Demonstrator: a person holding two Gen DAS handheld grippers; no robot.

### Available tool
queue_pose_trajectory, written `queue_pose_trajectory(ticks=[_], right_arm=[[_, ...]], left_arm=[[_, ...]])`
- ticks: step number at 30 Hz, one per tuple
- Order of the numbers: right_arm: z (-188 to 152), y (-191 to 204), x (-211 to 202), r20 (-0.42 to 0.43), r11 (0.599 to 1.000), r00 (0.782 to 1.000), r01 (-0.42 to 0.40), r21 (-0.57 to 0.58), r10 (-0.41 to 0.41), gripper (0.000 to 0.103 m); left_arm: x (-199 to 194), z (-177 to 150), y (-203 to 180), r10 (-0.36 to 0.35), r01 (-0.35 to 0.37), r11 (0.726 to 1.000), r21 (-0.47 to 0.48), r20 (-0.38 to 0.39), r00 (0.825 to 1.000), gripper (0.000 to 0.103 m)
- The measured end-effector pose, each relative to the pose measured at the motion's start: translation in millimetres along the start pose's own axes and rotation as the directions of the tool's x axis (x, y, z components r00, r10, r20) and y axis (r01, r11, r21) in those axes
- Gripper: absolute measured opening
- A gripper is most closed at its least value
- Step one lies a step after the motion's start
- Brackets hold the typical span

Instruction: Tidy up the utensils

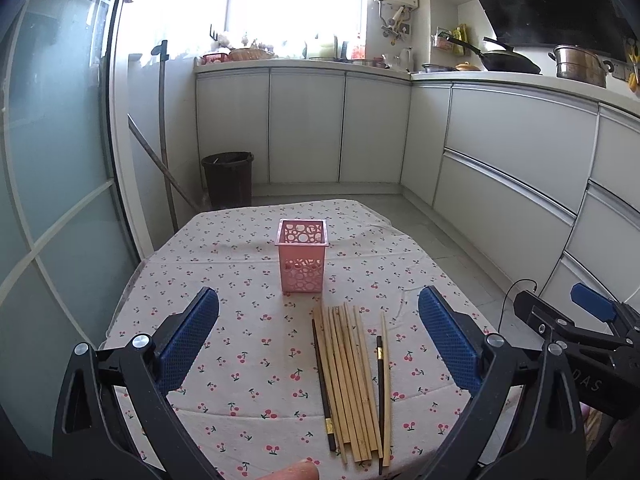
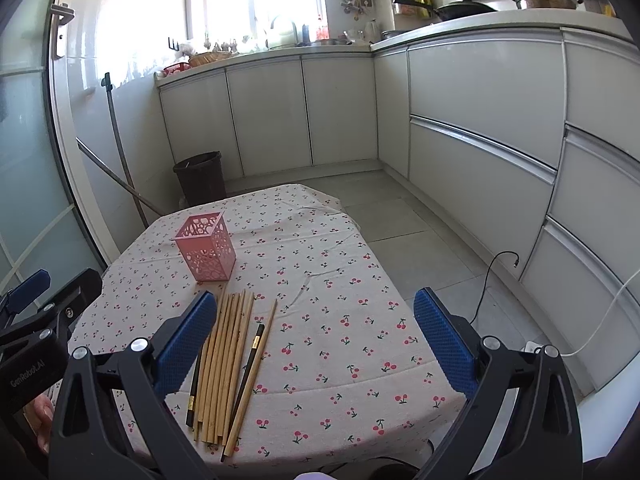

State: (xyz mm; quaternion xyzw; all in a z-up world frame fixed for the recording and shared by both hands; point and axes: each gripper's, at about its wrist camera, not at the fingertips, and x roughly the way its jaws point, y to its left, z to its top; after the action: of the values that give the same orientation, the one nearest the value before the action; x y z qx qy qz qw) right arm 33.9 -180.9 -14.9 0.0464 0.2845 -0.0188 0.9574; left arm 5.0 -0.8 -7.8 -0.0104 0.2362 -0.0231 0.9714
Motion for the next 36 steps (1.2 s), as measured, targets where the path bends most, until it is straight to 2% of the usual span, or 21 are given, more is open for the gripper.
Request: queue_pose_trajectory(ticks=[36], right_arm=[[-4.5, 1.6, 2.6, -0.01, 1.0, 1.0, 0.006, 0.006, -0.006, 0.096]], left_arm=[[8.4, -5.7, 0.4, 0.005, -0.005, 1.0, -0.002, -0.022, 1.0, 0.096]])
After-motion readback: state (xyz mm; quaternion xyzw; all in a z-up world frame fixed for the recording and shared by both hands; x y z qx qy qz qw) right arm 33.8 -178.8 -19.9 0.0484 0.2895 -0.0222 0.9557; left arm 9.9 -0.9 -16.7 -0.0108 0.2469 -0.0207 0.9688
